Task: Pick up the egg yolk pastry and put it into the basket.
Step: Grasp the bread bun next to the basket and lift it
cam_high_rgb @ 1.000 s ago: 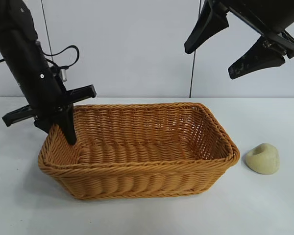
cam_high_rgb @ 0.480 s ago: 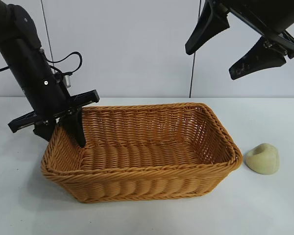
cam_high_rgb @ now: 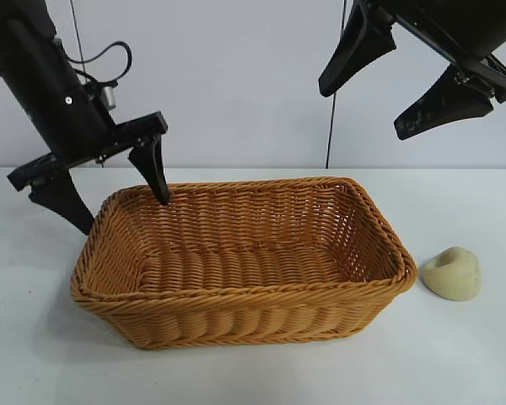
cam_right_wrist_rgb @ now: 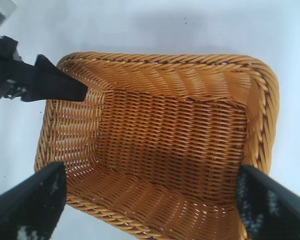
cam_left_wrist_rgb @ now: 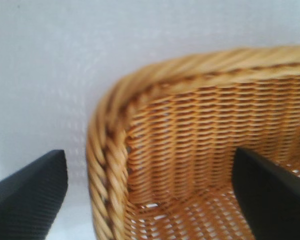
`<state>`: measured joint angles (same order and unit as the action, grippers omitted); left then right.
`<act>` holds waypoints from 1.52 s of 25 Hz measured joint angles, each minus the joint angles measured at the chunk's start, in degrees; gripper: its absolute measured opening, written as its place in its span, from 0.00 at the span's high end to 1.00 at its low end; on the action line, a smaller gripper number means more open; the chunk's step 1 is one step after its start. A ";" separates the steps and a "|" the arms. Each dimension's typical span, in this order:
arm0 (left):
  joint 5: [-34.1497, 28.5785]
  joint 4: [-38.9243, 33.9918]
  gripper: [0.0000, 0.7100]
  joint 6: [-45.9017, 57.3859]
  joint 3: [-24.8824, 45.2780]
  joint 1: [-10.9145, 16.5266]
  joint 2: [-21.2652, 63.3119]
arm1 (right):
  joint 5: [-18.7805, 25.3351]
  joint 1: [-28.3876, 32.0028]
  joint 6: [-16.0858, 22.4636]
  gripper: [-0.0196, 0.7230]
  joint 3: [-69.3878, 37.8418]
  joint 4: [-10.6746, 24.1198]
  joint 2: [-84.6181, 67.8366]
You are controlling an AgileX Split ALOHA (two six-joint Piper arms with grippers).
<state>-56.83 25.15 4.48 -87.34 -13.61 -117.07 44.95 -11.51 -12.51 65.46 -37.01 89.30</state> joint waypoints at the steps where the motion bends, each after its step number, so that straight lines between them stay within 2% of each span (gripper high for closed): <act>1: -0.51 -0.68 0.09 0.00 0.00 0.00 1.31 | 0.00 0.00 0.00 0.09 0.00 0.00 0.00; 4: -2.09 -4.61 0.09 0.33 0.00 0.00 4.31 | 0.00 0.00 0.05 0.09 0.00 0.06 0.00; 9: -7.15 -16.81 0.09 3.40 -2.10 0.03 6.18 | 0.00 0.00 0.12 0.09 0.00 0.11 0.00; 13: -8.95 -19.99 0.09 3.98 -4.12 0.91 6.38 | 0.00 0.00 0.17 0.09 0.00 0.15 0.00; 16: -9.60 -20.60 0.09 4.06 -5.17 3.39 6.52 | 0.00 0.00 0.17 0.09 0.00 0.15 0.00; 17: -10.51 -20.79 0.09 3.28 -5.33 5.55 6.73 | 0.00 0.00 0.17 0.09 0.00 0.15 0.00; 22: -12.41 -21.59 0.09 0.85 -5.33 10.90 6.89 | 0.00 0.00 0.17 0.09 0.00 0.17 0.00; 27: -12.41 -23.79 0.09 0.23 -5.24 12.83 9.17 | 0.00 0.00 0.17 0.09 0.00 0.17 0.00; 33: -12.41 -25.15 0.09 -0.23 1.41 12.85 17.11 | 0.25 0.00 0.17 0.09 0.00 0.22 0.00; 38: -12.48 -25.15 0.09 -0.63 12.22 12.85 30.77 | 0.60 0.00 0.17 0.09 0.00 0.22 0.00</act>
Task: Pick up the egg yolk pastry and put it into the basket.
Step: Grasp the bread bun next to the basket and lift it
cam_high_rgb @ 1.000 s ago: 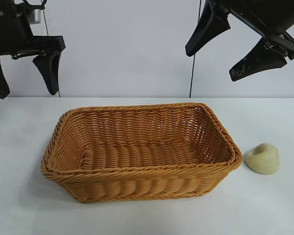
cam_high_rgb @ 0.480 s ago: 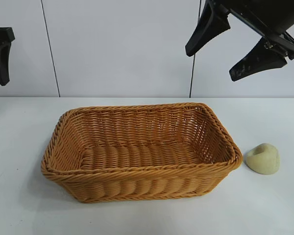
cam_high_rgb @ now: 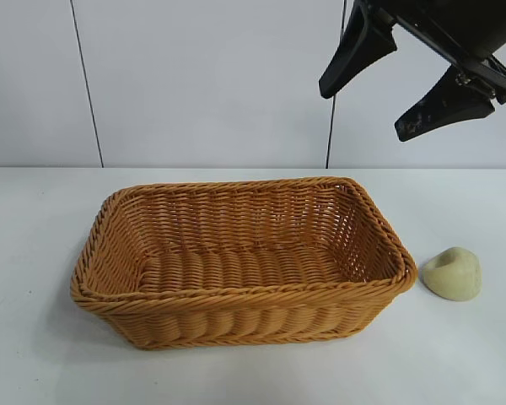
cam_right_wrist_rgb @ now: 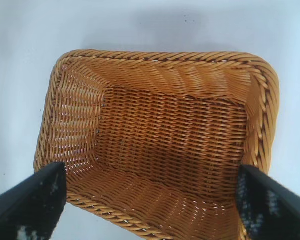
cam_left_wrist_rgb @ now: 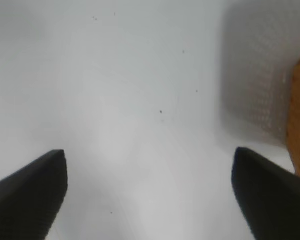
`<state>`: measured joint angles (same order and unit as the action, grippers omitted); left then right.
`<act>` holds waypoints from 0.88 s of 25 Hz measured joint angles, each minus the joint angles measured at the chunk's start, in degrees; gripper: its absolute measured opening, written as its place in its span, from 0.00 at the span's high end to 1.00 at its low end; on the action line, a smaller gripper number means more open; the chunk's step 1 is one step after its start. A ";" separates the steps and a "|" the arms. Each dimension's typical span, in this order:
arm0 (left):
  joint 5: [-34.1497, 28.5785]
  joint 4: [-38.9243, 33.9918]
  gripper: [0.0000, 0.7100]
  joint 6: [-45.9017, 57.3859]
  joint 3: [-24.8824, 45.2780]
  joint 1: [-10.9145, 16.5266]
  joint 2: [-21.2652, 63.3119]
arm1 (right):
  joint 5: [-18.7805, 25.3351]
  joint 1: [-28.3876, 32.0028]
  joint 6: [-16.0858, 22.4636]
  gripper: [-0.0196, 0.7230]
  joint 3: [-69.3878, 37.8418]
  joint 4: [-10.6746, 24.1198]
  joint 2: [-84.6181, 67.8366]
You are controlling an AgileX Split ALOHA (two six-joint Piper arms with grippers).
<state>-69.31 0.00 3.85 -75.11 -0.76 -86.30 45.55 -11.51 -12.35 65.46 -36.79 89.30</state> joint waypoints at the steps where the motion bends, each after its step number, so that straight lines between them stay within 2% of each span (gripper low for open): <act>1: 0.00 0.00 0.09 -0.05 2.14 0.00 3.52 | 0.00 0.00 0.00 0.09 0.00 0.00 0.00; 11: -0.22 -0.72 0.09 -0.05 27.38 0.00 37.25 | 0.29 0.00 0.00 0.09 0.00 0.00 0.00; 15: -0.04 -0.72 0.09 -0.11 34.34 0.00 47.80 | 0.34 0.00 0.00 0.09 0.00 0.00 0.00; 19: 4.04 -0.72 0.09 -0.16 42.47 0.00 60.30 | 0.40 0.00 0.00 0.09 0.00 0.00 0.00; 22: 6.31 -0.56 0.09 -0.16 46.01 0.00 68.61 | 0.40 0.00 0.00 0.09 0.00 0.00 0.00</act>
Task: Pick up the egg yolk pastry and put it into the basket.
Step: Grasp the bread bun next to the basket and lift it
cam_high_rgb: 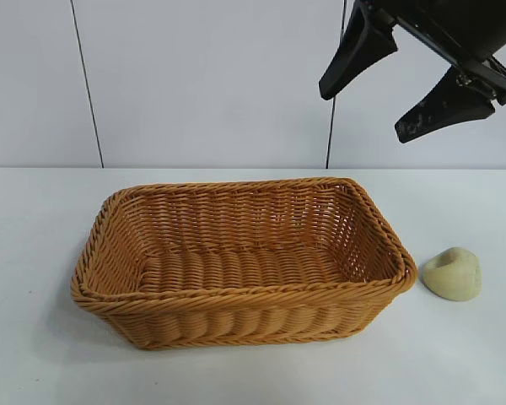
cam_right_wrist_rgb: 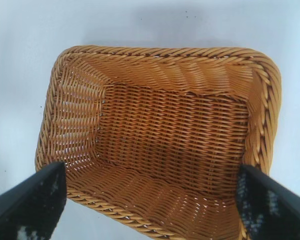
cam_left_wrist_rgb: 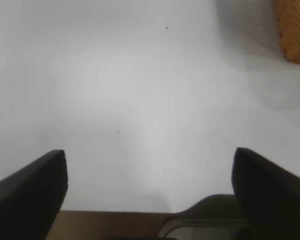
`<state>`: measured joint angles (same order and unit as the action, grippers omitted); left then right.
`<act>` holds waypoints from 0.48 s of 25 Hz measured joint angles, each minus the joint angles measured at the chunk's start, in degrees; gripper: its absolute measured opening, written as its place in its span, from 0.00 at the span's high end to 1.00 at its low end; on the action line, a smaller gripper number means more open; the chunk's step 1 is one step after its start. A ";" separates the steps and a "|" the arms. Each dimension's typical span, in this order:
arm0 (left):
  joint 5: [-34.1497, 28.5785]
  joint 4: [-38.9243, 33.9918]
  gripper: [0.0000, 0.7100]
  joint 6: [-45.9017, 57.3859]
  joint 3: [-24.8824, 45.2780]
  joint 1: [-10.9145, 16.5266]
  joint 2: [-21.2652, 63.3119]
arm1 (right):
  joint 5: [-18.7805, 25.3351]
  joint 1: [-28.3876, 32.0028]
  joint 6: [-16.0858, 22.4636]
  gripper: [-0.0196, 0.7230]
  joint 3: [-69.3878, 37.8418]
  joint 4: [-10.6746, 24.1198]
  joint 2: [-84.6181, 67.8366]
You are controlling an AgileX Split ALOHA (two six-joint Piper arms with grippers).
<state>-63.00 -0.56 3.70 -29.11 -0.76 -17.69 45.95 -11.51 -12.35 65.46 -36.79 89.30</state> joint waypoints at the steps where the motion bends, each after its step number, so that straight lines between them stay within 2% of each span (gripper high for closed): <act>1: 0.50 0.06 0.09 0.00 0.41 0.00 2.51 | 0.00 0.00 0.00 0.09 0.00 0.00 0.00; 7: 1.30 0.20 0.09 -0.08 0.68 0.00 13.98 | 0.20 0.00 0.00 0.09 0.00 0.18 0.00; 12: 1.30 0.25 0.09 -0.08 0.69 0.00 17.85 | 0.46 0.00 0.00 0.09 0.03 0.44 0.00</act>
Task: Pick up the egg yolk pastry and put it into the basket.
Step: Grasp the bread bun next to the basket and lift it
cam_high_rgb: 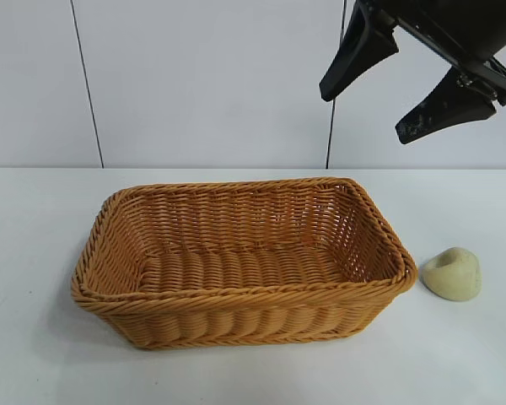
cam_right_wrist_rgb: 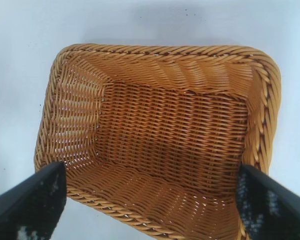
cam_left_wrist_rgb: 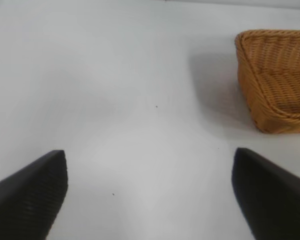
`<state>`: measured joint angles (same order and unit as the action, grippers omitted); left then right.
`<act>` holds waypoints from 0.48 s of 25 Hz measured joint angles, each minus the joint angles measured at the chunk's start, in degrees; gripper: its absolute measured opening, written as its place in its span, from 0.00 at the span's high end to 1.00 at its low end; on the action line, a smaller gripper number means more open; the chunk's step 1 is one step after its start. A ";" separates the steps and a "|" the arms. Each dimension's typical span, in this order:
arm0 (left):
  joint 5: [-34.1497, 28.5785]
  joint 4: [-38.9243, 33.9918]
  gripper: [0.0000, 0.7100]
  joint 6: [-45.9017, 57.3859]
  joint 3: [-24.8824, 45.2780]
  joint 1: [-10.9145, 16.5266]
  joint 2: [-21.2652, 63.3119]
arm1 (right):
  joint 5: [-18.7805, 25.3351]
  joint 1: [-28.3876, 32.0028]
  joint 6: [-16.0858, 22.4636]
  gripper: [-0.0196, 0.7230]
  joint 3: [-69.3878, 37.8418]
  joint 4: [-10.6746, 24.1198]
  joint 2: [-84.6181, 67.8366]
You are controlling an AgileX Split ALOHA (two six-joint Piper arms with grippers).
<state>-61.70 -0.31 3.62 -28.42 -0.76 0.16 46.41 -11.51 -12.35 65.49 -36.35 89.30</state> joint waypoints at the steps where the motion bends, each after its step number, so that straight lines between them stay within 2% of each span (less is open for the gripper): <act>1: 0.00 0.00 0.09 0.00 0.05 0.00 0.00 | 0.07 0.00 0.00 0.09 0.04 0.14 0.00; 4: 0.00 0.00 0.09 0.00 0.05 0.00 0.00 | 0.79 0.00 0.29 0.09 0.04 1.92 0.00; 6: 0.00 0.00 0.09 0.00 0.05 0.00 0.00 | 1.55 0.00 1.89 0.09 0.07 4.81 0.00; 10: 0.00 0.00 0.09 0.00 0.05 0.00 0.00 | 4.70 0.00 7.88 0.09 2.64 16.06 0.04; 12: 0.00 0.00 0.09 0.00 0.05 0.00 0.00 | 6.53 0.00 11.45 0.09 4.46 23.52 0.04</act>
<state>-61.70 -0.31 3.62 -28.37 -0.76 0.16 52.93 -11.51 -0.90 69.95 -12.83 89.34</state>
